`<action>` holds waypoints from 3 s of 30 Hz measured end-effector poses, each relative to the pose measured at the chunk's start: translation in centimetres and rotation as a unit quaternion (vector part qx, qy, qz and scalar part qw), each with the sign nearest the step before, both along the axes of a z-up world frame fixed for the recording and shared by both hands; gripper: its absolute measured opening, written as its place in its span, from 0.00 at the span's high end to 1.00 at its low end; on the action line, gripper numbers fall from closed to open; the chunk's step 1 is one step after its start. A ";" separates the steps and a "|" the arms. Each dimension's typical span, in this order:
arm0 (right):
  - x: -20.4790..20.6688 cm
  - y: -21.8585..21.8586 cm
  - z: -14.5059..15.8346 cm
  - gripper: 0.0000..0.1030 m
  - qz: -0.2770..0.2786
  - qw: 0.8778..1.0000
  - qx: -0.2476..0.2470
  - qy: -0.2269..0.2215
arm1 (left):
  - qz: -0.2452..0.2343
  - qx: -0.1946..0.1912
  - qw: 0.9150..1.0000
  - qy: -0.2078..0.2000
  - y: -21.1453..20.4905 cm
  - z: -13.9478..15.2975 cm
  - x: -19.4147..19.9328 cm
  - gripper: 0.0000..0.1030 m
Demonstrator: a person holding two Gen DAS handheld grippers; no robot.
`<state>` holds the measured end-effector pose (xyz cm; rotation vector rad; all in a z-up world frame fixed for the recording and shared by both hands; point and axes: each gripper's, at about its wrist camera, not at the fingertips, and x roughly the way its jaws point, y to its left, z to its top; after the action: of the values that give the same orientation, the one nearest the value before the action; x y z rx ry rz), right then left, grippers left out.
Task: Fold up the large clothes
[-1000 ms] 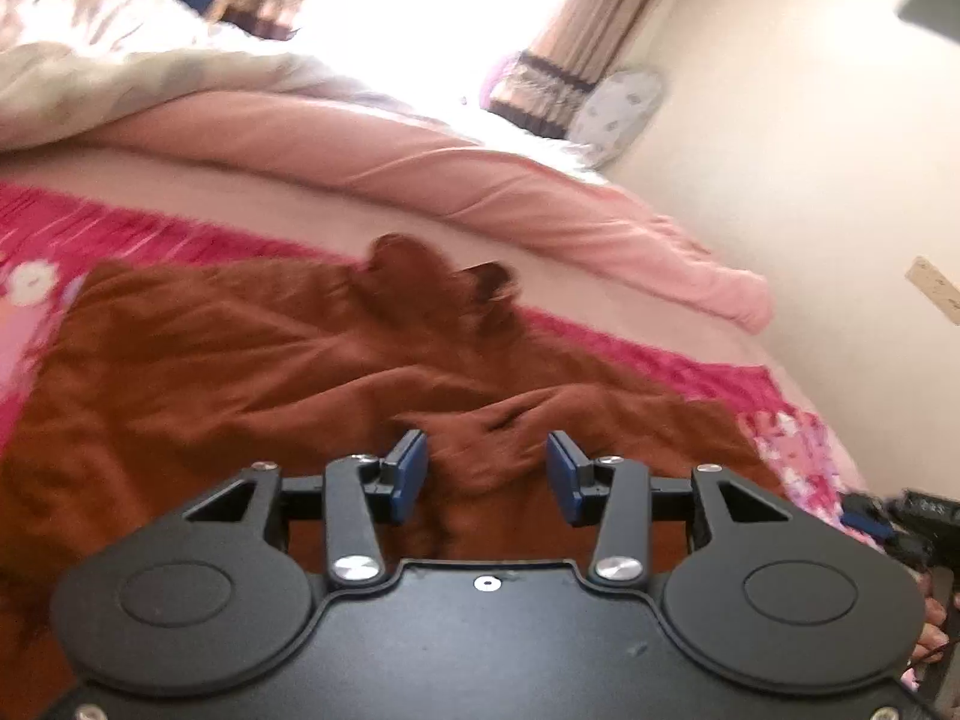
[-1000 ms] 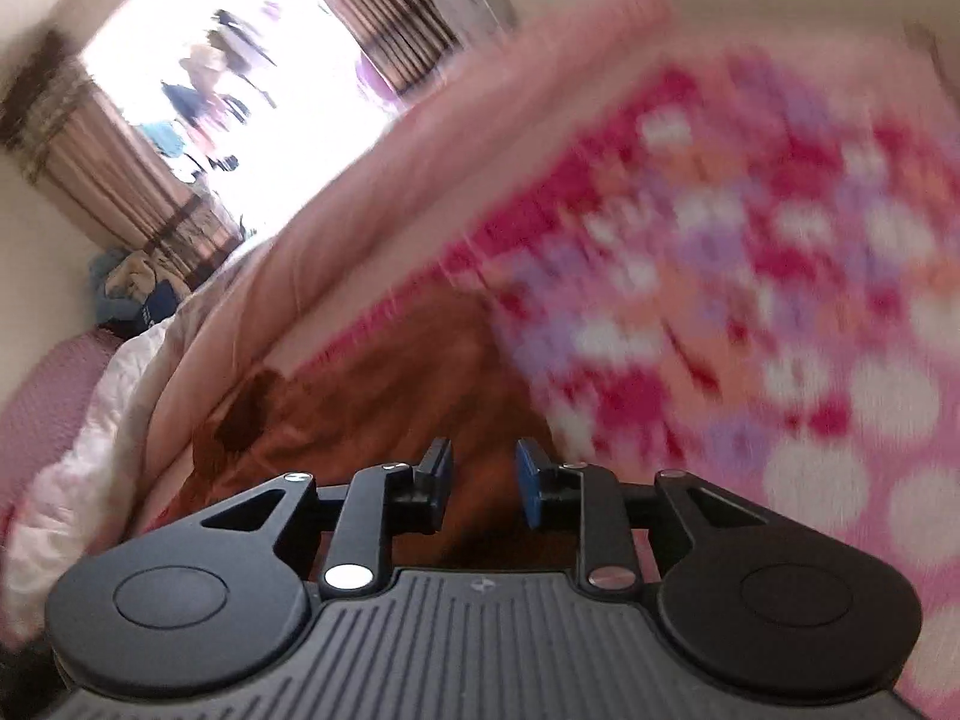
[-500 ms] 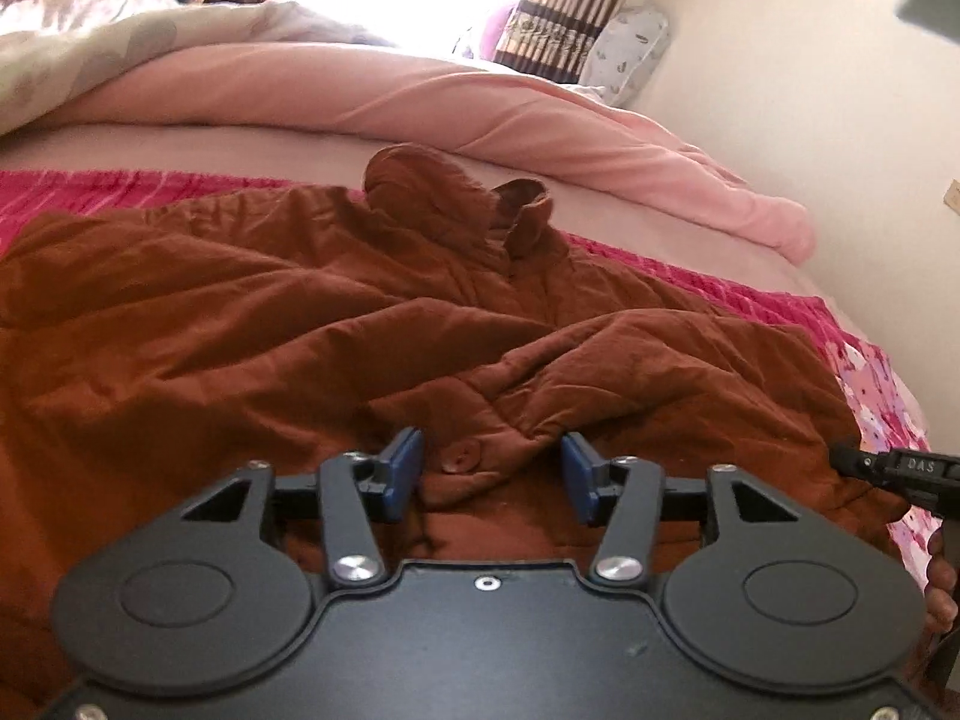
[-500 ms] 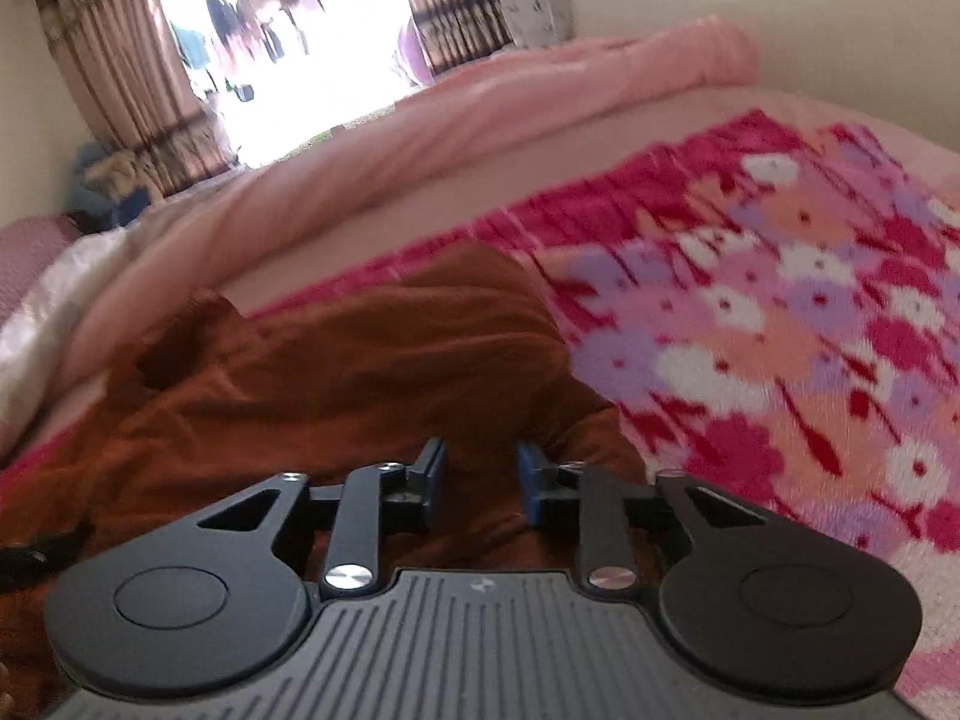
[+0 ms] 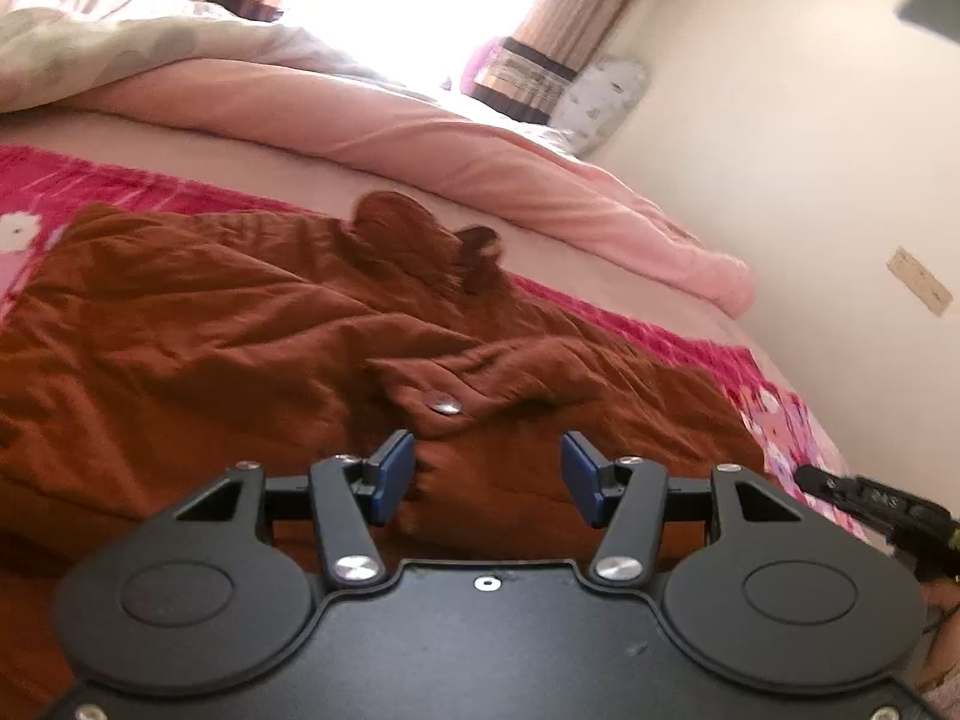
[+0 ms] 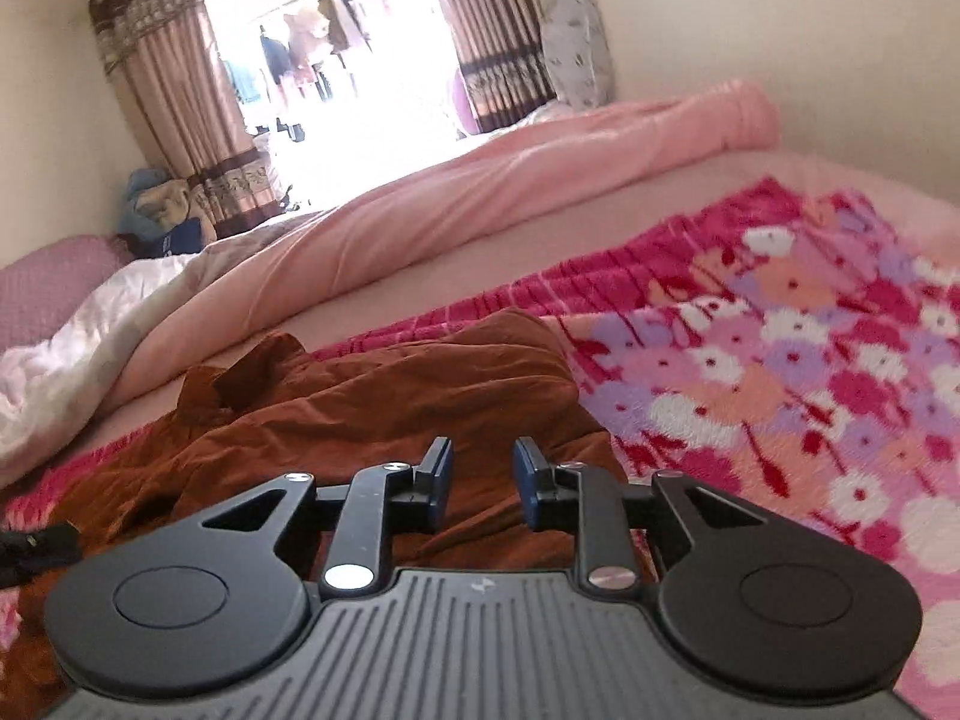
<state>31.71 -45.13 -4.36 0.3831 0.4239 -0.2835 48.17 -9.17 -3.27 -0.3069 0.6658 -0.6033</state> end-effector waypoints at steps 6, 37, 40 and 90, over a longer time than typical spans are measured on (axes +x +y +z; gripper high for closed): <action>1.0 -0.3 -2.0 0.71 -0.007 0.999 0.014 0.029 | 0.009 0.074 0.997 0.020 -2.5 -3.0 1.2 0.46; -22.5 -2.2 -5.5 0.27 0.036 0.990 0.131 0.029 | 0.227 0.055 0.970 0.070 22.5 -4.2 -23.9 0.42; -24.1 -2.6 -7.0 0.27 0.034 0.983 0.177 0.027 | 0.234 0.000 0.967 0.105 23.7 -6.2 -25.3 0.42; -18.6 -4.6 -3.6 0.89 0.120 0.905 0.383 -0.141 | 0.160 -0.136 0.978 0.018 20.9 2.9 -17.0 0.89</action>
<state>13.14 -49.75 -7.93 1.1201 0.2777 0.1991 31.14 11.77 -0.34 -0.6682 0.5538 -0.3794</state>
